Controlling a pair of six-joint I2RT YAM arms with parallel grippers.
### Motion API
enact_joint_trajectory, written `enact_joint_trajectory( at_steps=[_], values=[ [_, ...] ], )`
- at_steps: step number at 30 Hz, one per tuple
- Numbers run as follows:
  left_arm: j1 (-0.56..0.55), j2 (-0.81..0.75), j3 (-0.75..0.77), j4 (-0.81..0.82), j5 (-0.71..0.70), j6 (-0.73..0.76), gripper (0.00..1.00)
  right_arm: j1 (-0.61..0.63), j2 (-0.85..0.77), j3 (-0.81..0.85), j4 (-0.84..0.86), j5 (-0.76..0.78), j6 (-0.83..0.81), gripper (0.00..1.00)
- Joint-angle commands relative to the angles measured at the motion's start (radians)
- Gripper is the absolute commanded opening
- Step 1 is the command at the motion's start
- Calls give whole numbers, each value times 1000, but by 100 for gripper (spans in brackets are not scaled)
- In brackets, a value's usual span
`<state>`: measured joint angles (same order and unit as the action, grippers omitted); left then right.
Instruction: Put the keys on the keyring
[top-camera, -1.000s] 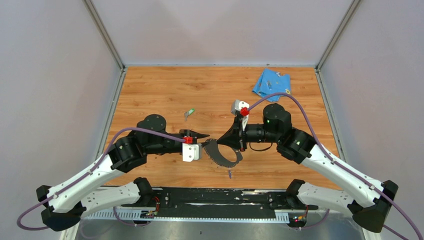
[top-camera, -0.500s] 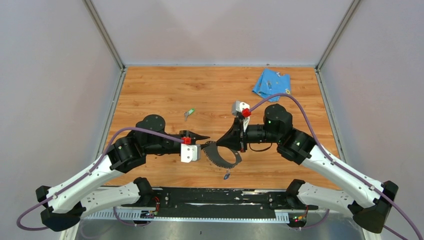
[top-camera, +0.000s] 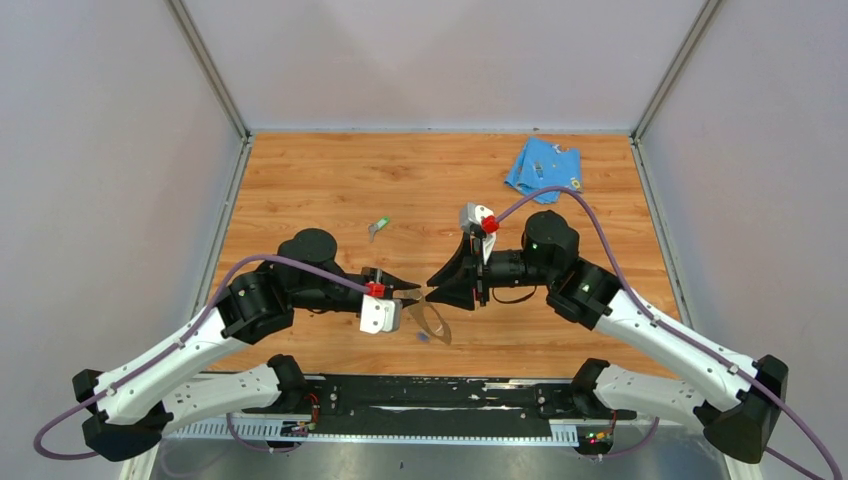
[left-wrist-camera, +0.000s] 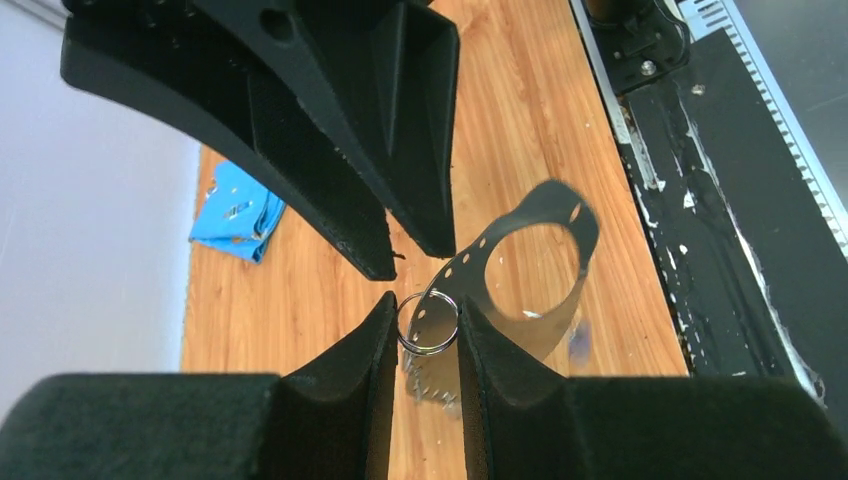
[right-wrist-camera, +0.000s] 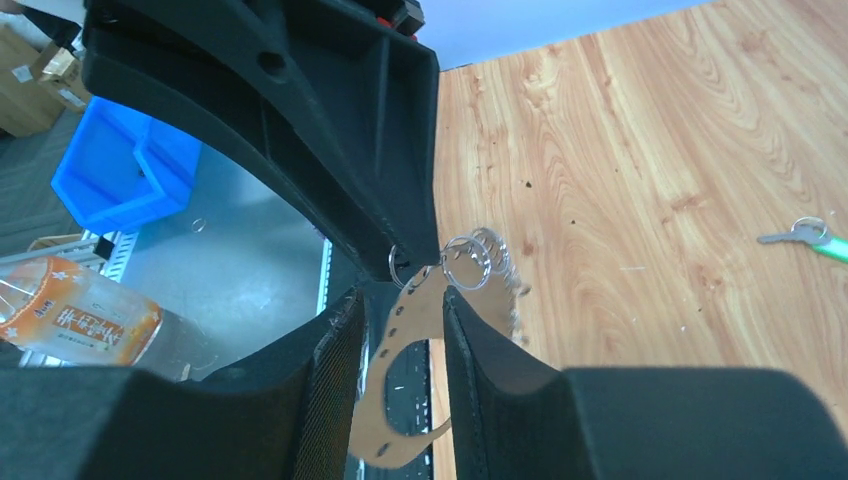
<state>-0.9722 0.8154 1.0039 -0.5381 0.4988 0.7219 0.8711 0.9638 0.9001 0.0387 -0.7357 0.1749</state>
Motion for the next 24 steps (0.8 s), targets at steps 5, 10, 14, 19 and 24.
enact_joint_trajectory(
  at_steps=[5,10,14,19,24],
  values=[
    [-5,-39,-1,-23,65,173,0,6,26,-26,92,-8,111,40],
    [-5,-64,-19,-25,71,288,0,6,51,-47,138,-34,151,42],
    [-6,-74,-22,-25,79,344,0,6,64,-61,195,-47,181,42],
    [-6,-76,-19,-29,91,369,0,6,84,-73,287,-64,228,39],
    [-9,-80,-21,-39,94,389,0,6,103,-93,363,-70,279,31]
  ],
)
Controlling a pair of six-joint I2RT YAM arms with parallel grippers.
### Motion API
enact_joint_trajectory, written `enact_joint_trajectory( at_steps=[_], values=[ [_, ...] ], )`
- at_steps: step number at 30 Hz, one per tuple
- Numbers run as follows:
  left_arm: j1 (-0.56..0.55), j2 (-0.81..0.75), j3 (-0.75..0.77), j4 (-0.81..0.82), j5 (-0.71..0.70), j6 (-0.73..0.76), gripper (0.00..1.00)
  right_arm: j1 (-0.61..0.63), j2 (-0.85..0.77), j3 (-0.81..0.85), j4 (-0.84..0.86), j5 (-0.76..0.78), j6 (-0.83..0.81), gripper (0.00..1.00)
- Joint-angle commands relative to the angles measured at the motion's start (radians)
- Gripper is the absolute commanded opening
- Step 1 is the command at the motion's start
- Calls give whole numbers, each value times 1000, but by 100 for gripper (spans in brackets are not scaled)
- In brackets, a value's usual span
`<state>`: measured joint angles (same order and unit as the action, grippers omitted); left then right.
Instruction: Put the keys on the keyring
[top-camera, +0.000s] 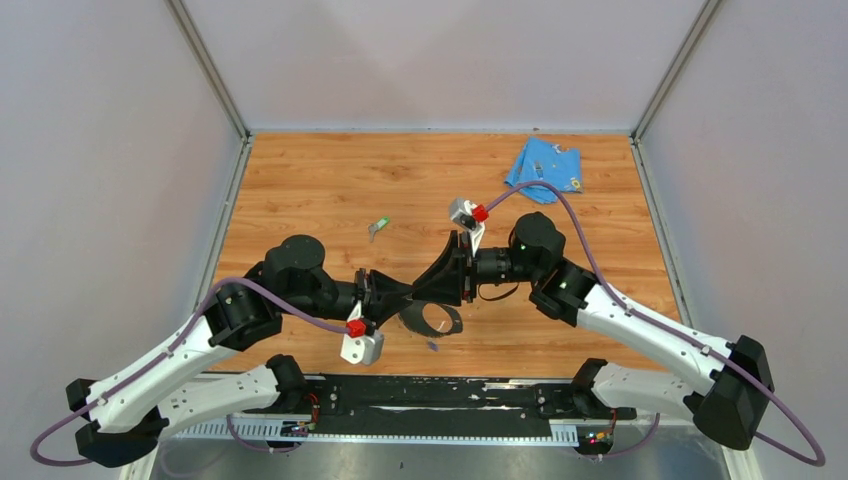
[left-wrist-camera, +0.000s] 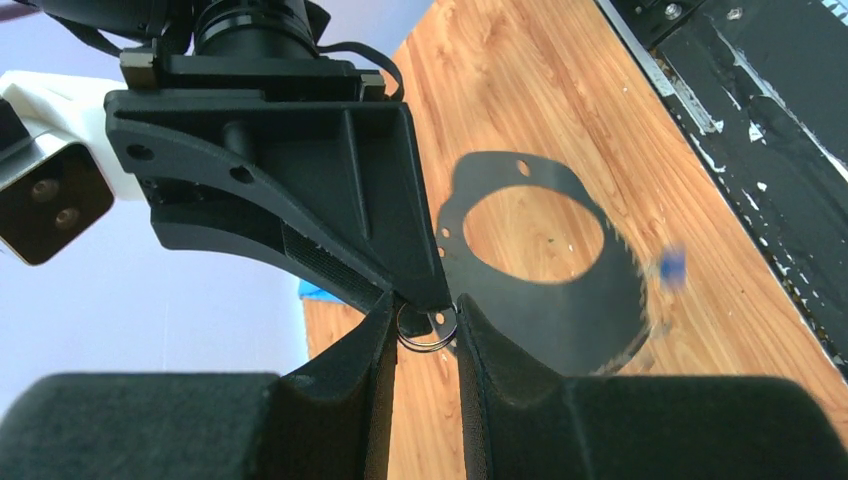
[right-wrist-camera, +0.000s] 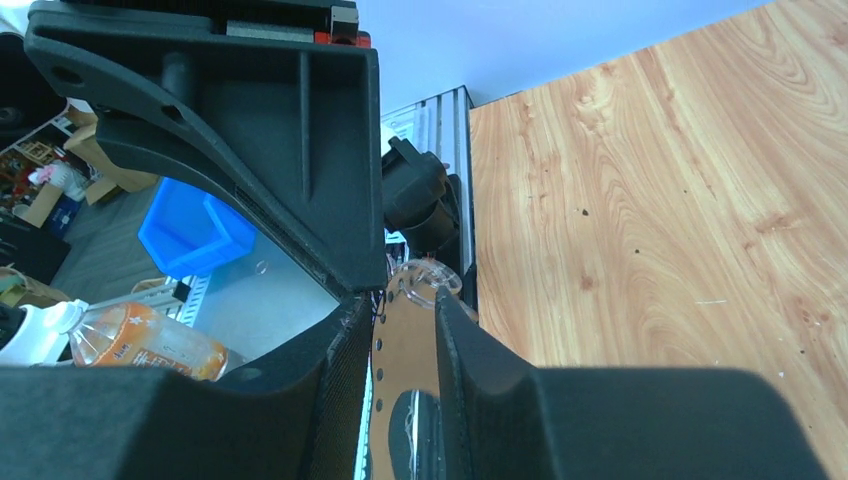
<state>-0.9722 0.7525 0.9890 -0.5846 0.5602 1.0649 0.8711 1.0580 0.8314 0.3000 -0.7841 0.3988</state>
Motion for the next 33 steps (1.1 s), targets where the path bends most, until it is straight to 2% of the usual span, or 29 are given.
enact_joint_trajectory(
  at_steps=[1,5,6,14,15,17,18,23,27,30,33],
  values=[
    [-10,-20,-9,6,33,54,0,6,9,-28,113,-21,62,28],
    [-14,-22,-9,6,31,74,0,6,15,-34,126,-26,72,3],
    [-15,-20,-8,6,32,77,0,6,17,-33,124,-29,74,1],
    [-18,-21,-7,6,27,140,0,6,24,-34,140,-77,80,0],
    [-19,-20,-8,7,23,153,5,6,25,-34,141,-78,82,1],
    [-19,-16,0,7,16,146,40,6,19,-38,140,-65,78,0],
    [-19,-15,4,7,14,125,52,6,11,-45,141,-54,75,0],
    [-19,-16,0,16,-1,-31,66,7,-42,-103,200,-10,77,0],
    [-18,-15,-10,77,-91,-325,70,6,-84,-130,199,29,51,0],
    [-18,-6,-5,75,-127,-550,69,7,-125,-145,172,75,11,0],
    [-17,2,-10,66,-65,-696,63,6,-161,-152,150,109,-35,0]
  ],
)
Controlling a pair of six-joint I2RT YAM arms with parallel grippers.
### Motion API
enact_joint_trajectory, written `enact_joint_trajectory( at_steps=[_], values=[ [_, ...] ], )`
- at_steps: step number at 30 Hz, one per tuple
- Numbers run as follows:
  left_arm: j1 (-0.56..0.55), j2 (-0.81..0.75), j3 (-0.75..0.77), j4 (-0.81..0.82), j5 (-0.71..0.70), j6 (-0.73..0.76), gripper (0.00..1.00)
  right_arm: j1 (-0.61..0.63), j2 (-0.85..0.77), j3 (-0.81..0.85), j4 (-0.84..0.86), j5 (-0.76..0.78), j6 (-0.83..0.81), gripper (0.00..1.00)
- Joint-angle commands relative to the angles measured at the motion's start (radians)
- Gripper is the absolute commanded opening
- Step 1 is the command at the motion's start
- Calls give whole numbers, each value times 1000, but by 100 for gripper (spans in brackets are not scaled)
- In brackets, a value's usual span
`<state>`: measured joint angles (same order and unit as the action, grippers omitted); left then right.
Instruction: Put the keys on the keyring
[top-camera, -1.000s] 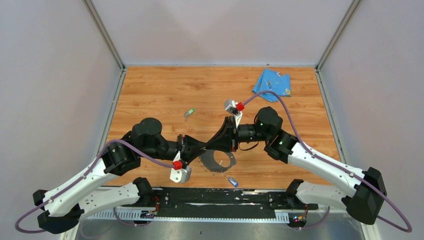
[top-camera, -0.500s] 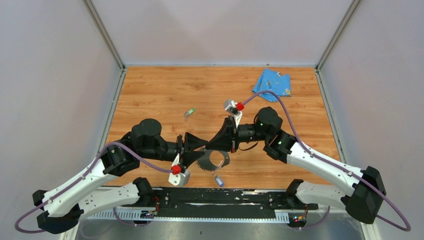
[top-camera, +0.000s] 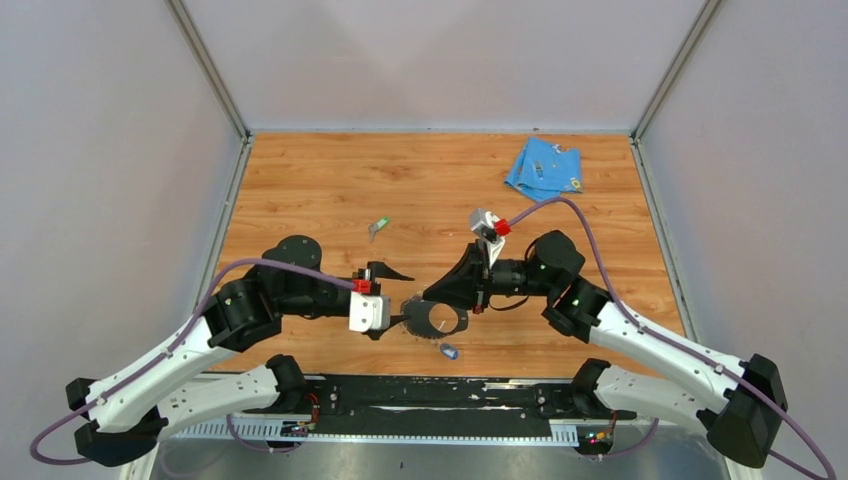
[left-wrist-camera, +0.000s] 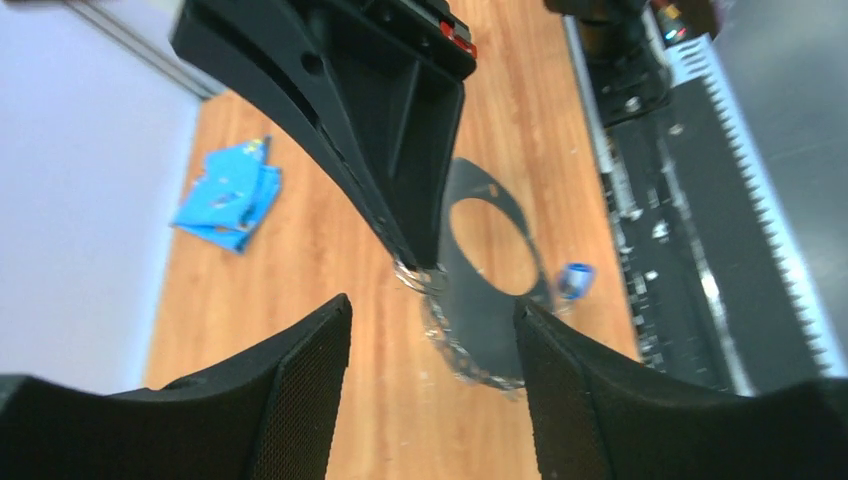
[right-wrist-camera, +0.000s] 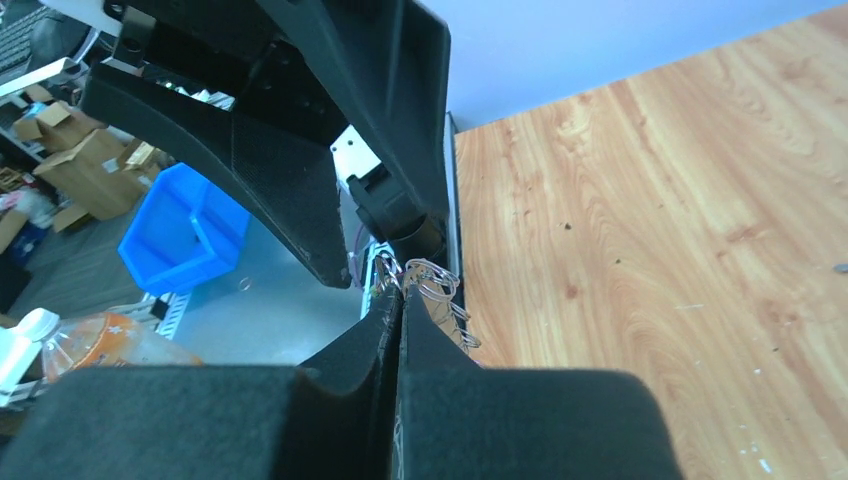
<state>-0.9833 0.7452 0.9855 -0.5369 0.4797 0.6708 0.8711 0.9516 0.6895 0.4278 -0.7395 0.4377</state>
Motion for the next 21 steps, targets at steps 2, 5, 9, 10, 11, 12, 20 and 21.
enact_joint_trajectory(
  at_steps=[2,5,9,10,11,12,20,21],
  values=[
    [5,5,-23,67,16,-404,57,8,-78,-16,17,88,-104,0],
    [50,18,-17,134,45,-546,47,12,-109,-24,-3,128,-150,0],
    [83,44,-6,210,66,-659,40,21,-133,-26,-14,159,-188,0],
    [84,46,-5,221,72,-665,39,23,-133,-23,-22,166,-192,0],
    [84,48,-4,229,78,-666,39,24,-133,-20,-25,168,-197,0],
    [85,52,-4,233,82,-666,39,25,-133,-18,-27,169,-198,0],
    [86,71,-17,223,74,-645,30,41,-133,-6,-38,187,-217,0],
    [86,74,-19,216,71,-634,29,42,-134,-4,-40,187,-220,0]
  ],
)
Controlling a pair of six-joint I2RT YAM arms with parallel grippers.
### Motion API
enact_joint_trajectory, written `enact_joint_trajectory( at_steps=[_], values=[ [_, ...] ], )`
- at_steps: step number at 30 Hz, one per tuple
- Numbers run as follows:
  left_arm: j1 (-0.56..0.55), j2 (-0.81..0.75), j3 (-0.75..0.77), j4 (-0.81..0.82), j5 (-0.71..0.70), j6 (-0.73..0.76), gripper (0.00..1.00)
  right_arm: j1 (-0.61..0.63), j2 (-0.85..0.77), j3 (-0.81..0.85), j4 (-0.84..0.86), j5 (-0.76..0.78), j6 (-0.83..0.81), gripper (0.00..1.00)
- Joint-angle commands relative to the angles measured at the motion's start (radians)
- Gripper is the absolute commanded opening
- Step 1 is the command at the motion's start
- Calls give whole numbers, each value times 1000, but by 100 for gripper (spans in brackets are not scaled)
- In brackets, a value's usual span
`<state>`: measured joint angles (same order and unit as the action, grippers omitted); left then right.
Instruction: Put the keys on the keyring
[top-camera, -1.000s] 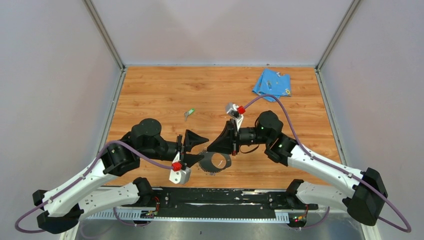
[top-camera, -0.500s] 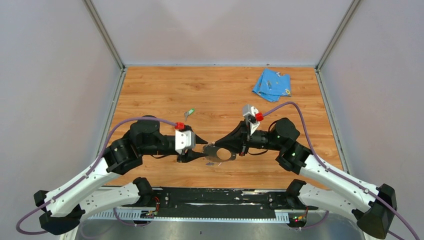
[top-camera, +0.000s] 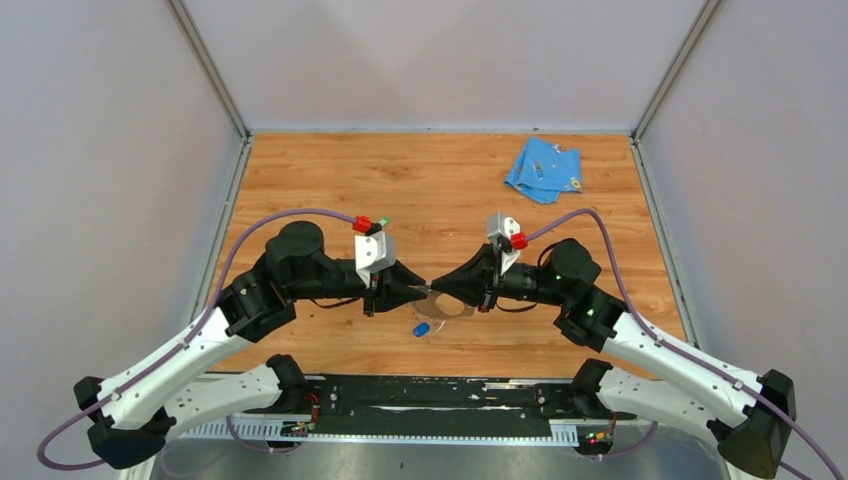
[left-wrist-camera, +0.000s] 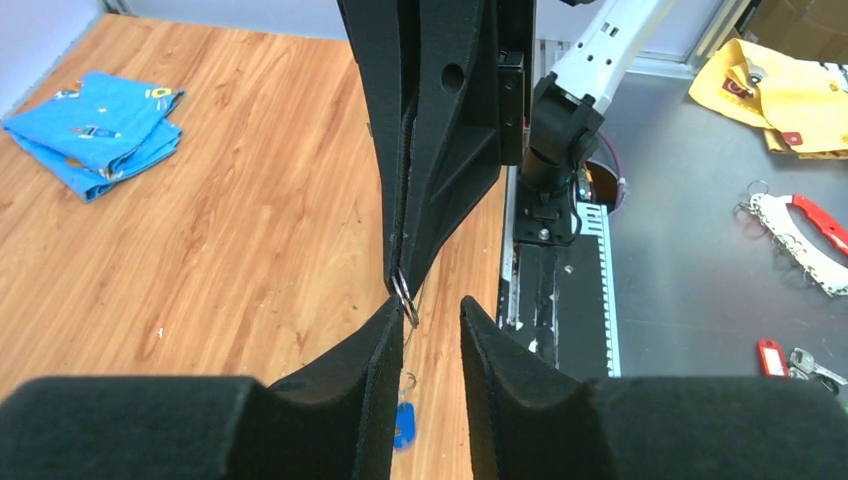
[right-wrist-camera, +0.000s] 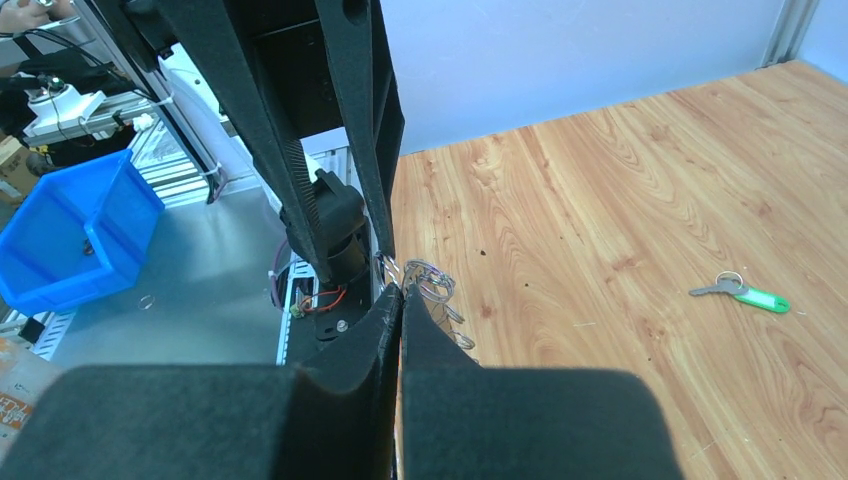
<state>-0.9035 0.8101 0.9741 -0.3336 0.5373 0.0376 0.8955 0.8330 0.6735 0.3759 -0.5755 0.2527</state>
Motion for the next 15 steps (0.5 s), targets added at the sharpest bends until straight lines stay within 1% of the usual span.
enact_joint_trajectory(
  at_steps=[1,4,12,15],
  values=[
    [6,13,-8,5,8,11,28,20,-15,13,11,26,-37,0],
    [6,25,-2,-10,-10,28,23,25,-9,18,6,25,-41,0],
    [7,44,5,-38,-18,54,19,40,-8,17,4,34,-47,0],
    [7,41,7,-37,-30,62,8,43,-7,18,-3,35,-52,0]
  ],
)
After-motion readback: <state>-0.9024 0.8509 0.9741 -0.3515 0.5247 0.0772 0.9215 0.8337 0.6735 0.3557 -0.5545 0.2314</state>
